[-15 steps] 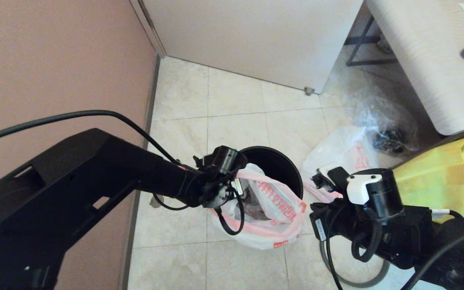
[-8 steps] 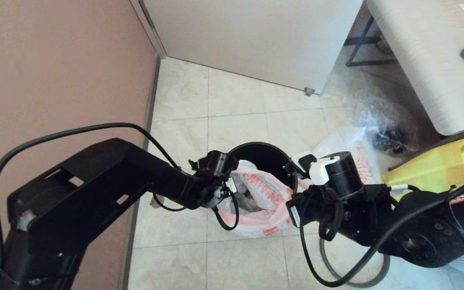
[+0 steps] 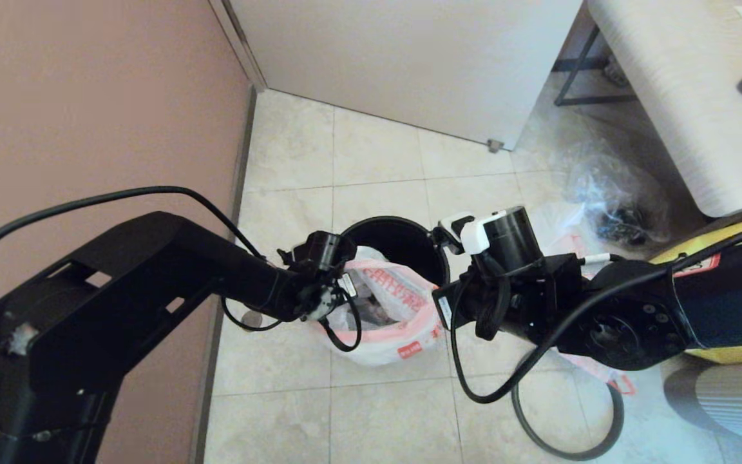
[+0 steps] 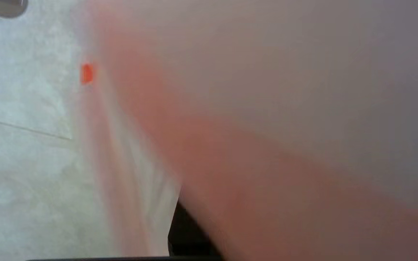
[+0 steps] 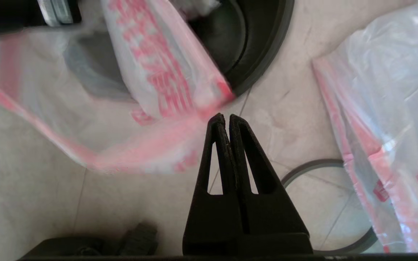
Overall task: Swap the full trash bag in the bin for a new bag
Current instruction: Put the new garbage bag on the trash can
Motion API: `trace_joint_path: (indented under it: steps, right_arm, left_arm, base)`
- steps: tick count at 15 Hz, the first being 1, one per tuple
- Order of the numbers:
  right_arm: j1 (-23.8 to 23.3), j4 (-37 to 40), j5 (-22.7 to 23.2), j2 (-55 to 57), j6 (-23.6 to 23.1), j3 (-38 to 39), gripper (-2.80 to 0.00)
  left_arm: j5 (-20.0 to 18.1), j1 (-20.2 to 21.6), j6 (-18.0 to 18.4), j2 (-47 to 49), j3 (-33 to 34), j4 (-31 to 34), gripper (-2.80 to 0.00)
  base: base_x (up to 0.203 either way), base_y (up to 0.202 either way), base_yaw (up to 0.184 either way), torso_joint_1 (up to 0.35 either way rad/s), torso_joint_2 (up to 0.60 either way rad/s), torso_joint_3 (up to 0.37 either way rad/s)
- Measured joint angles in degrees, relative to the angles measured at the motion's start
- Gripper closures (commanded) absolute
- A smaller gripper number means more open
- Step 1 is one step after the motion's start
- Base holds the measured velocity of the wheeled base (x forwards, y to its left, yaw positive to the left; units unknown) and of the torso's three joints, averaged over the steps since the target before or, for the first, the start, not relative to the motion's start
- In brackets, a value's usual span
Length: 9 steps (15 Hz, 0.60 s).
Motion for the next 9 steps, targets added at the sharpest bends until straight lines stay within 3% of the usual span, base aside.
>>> trace_joint_path:
  steps: [4,5,9]
  right_arm:
    - [-0.3,7.1,0.7,0.0,3.1,-5.9,0.0]
    - [-0.3,9.1,1.3,0.4,4.1,-7.9,-2.8]
    - [-0.3,15.3,2.2,4.1,5.3,-15.7,-2.8]
  left_arm:
    - [0.1,0.0,0.1,-1.3,0.4,0.1,0.0]
    - [0.1,0.2,0.1,-1.3,0.4,0.1,0.0]
    - [0.1,1.1,0.4,-1.7,0.4,1.7,0.0]
  base:
    - [0.0,0.0,0.0,0.0,0.0,0.0]
    - [0.0,0.0,0.0,0.0,0.0,0.0]
    - [0.0,0.0,0.0,0.0,0.0,0.0]
